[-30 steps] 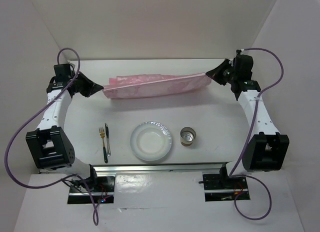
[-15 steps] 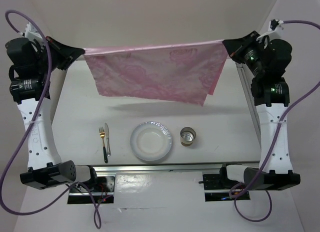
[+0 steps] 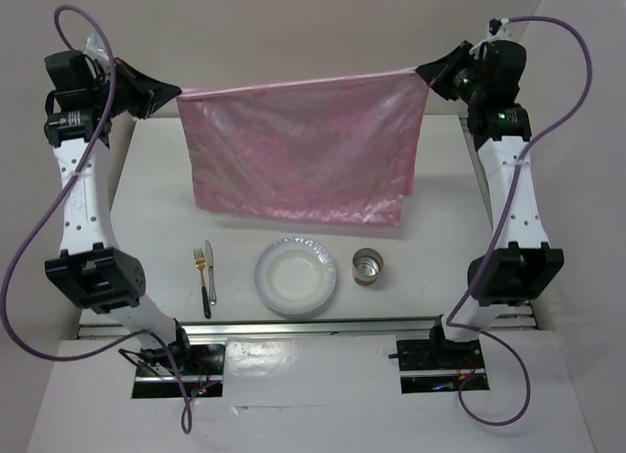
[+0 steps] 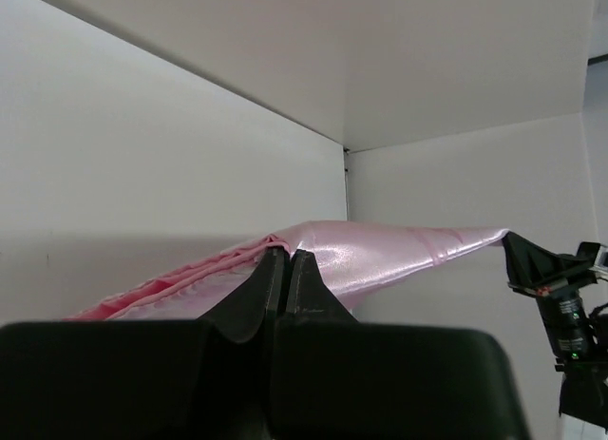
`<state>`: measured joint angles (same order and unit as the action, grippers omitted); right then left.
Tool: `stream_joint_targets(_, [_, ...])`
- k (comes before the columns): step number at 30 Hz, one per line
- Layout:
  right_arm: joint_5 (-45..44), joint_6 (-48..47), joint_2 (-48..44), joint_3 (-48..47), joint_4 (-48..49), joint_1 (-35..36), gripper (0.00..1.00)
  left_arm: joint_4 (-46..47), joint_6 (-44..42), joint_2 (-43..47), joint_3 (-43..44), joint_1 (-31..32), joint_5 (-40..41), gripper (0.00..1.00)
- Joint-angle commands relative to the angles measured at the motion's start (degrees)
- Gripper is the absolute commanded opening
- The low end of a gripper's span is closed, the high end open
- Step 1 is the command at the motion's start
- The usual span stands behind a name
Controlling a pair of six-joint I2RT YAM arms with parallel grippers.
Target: Set the dinner table for one person
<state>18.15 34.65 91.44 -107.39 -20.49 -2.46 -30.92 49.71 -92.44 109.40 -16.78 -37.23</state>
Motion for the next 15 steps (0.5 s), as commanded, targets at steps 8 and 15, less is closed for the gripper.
stream_joint_targets(8, [-2.9, 0.2, 16.4, -20.7, 5.1, -2.4, 0.00, 1.8, -2.0, -17.1, 20.2, 1.2, 2.5, 0.00])
stream_joint_targets(15, [-3.6, 0.7, 19.0, -23.0, 4.5, -2.9, 0.00, 3.9, -0.1, -21.0, 23.2, 1.2, 0.9, 0.00])
